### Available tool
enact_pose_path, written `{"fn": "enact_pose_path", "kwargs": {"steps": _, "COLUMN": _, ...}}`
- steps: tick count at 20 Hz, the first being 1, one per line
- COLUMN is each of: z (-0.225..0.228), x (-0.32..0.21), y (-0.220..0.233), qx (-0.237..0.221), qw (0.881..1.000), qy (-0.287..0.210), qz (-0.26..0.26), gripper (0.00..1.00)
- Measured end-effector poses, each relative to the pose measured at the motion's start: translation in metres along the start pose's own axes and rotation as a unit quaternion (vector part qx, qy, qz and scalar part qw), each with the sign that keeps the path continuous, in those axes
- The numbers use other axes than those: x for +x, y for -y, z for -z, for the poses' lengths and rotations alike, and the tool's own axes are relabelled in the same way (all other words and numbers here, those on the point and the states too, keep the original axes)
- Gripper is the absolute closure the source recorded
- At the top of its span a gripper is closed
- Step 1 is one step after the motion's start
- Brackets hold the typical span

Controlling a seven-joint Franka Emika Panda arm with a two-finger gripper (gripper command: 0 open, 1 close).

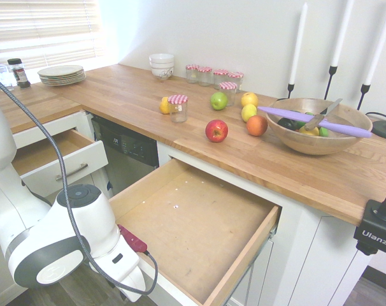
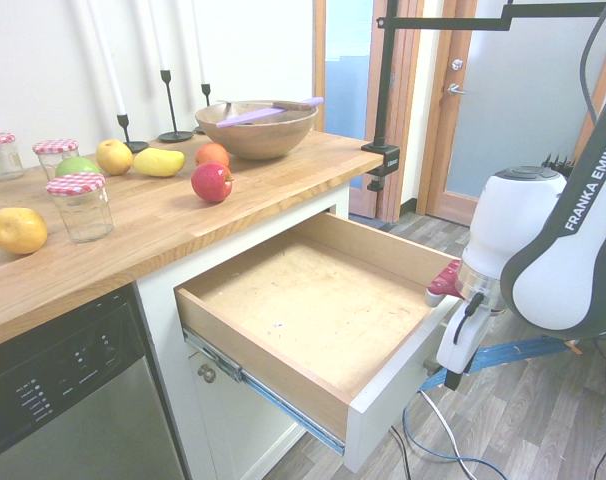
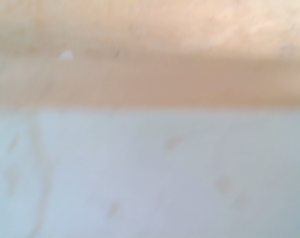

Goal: Close the drawer

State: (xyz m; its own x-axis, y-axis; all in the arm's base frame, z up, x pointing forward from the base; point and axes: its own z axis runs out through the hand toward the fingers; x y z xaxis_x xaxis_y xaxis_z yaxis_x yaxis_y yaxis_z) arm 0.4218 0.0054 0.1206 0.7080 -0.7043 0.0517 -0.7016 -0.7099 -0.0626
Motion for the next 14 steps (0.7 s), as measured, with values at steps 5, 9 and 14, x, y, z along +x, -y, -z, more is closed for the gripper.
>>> {"fn": "enact_pose_path", "kwargs": {"steps": 5, "z": 0.001, "x": 0.007, "y": -0.003, "qx": 0.000, "qw": 1.000, "qy": 0.000, "qz": 0.000, "gripper": 1.00}}
{"fn": "enact_pose_path", "kwargs": {"steps": 9, "z": 0.001, "x": 0.016, "y": -0.005, "qx": 0.001, "qw": 1.000, "qy": 0.000, "qz": -0.003, "gripper": 1.00}}
{"fn": "enact_pose_path", "kwargs": {"steps": 14, "z": -0.003, "x": 0.022, "y": 0.001, "qx": 0.005, "qw": 1.000, "qy": -0.001, "qz": -0.004, "gripper": 1.00}}
